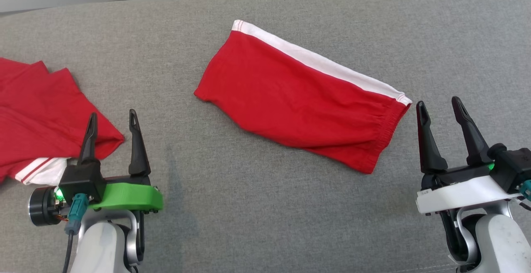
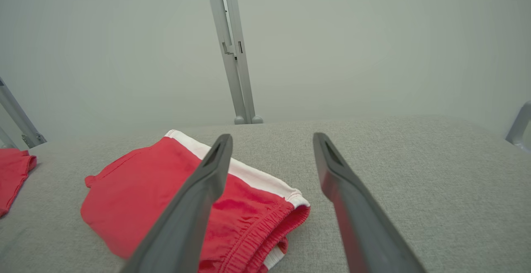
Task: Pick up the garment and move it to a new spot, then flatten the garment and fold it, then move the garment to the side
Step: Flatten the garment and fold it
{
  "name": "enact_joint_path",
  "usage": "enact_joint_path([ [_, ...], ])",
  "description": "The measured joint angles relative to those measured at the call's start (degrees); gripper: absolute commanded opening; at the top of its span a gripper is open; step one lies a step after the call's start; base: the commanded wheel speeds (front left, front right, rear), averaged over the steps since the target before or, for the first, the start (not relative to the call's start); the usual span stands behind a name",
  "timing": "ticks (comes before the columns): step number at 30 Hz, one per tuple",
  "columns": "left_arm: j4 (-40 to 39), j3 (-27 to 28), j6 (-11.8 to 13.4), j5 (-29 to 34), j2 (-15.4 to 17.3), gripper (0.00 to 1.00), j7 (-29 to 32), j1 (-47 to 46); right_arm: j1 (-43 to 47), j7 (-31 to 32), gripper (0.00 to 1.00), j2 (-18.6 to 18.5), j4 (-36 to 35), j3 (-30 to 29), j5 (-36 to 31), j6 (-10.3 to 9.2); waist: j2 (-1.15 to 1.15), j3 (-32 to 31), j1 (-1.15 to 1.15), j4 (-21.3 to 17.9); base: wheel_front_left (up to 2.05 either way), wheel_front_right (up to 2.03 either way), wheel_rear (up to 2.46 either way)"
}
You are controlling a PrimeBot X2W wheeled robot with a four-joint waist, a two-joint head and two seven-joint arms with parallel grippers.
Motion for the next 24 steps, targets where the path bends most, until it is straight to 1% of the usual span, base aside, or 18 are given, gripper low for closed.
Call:
enact_joint_path([
  [5, -0.1, -0.4, -0.4, -0.2, 0.0, 1.00, 0.0, 0.5, 0.8, 0.4, 1.00, 0.3, -0.7, -0.2, 0.3, 0.00, 0.00, -0.4, 0.00, 0.1, 0.00, 0.00, 0.00],
  [7, 0.0, -0.9, -1.0, -0.1, 0.2, 1.00, 0.0, 0.3, 0.7, 0.5, 1.00, 0.3, -0.9, -0.2, 0.3, 0.00, 0.00, -0.2, 0.00, 0.1, 0.00, 0.00, 0.00],
  [9, 0.5, -2.0, -2.0, 0.0, 0.3, 1.00, 0.3, -0.8, 0.7, 0.5, 1.00, 0.3, -1.1, -0.3, 0.4, 0.00, 0.00, 0.2, 0.00, 0.1, 0.00, 0.00, 0.00],
  [11, 0.7, -3.5, -3.6, 0.1, 0.4, 1.00, 1.3, -3.7, 0.6, 0.5, 1.00, 0.3, -1.3, -0.3, 0.5, 0.00, 0.00, 0.7, 0.00, 0.1, 0.00, 0.00, 0.00],
  [15, 2.6, -7.2, -7.2, 0.4, 0.3, 1.00, 6.2, -12.5, -0.1, 0.6, 1.00, 0.3, -1.6, 0.4, 0.5, 0.00, 0.00, 2.1, 0.00, -0.2, 0.00, 0.00, 0.00],
  [18, 6.3, -9.9, -9.6, 0.6, -0.2, 1.00, 11.5, -19.3, -1.2, 0.6, 1.00, 0.2, -1.7, 1.2, 0.6, 0.00, 0.00, 3.3, 0.00, -0.7, 0.00, 0.00, 0.00],
  [21, 13.0, -12.1, -11.5, -0.4, -0.6, 1.00, 17.3, -25.7, -2.4, 0.5, 1.00, 0.2, -1.3, 2.3, 0.9, 0.00, 0.00, 4.6, 0.00, -1.8, 0.00, 0.00, 0.00],
  [24, 20.7, -13.6, -12.4, -1.7, -0.5, 1.00, 21.6, -30.0, -3.3, -0.1, 1.00, 0.4, -0.5, 3.3, 1.3, 0.00, 0.00, 5.6, 0.00, -3.3, 0.00, 0.00, 0.00],
])
